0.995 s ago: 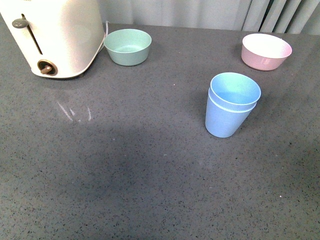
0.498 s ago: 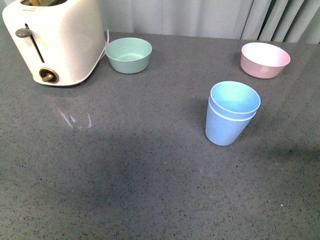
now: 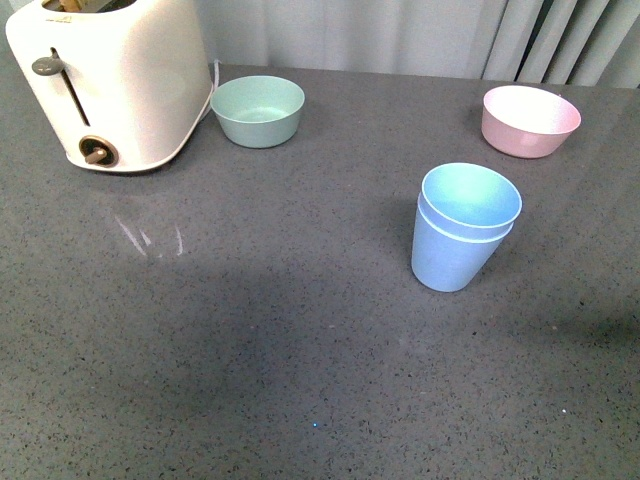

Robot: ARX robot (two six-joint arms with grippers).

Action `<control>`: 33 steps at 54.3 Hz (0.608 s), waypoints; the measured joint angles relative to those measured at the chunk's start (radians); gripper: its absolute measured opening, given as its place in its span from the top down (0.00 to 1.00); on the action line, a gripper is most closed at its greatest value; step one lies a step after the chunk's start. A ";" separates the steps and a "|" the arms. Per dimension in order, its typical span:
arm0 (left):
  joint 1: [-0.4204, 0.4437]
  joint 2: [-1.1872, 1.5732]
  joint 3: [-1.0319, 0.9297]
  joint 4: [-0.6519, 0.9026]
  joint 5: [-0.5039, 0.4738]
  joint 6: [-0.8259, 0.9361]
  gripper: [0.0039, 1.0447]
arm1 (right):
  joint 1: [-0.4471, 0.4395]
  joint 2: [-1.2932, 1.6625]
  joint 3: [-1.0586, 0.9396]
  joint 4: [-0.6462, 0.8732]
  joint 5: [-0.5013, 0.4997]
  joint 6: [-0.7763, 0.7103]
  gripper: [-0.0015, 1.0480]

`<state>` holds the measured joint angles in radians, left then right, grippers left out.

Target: Stack blue cups with both arms

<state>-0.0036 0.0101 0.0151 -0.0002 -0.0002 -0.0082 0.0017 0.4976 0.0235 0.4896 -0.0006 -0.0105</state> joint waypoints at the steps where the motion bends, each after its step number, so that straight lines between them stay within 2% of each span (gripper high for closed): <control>1: 0.000 0.000 0.000 0.000 0.000 0.000 0.08 | 0.000 -0.014 0.000 -0.013 0.000 0.000 0.98; 14: 0.000 0.000 0.000 0.000 0.000 0.000 0.08 | 0.000 -0.160 0.000 -0.151 0.000 0.000 0.98; 33: 0.000 0.000 0.000 0.000 0.000 0.000 0.08 | 0.000 -0.278 0.000 -0.269 0.000 0.000 0.98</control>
<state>-0.0036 0.0101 0.0151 -0.0002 -0.0002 -0.0082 0.0017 0.2195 0.0231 0.2211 -0.0006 -0.0109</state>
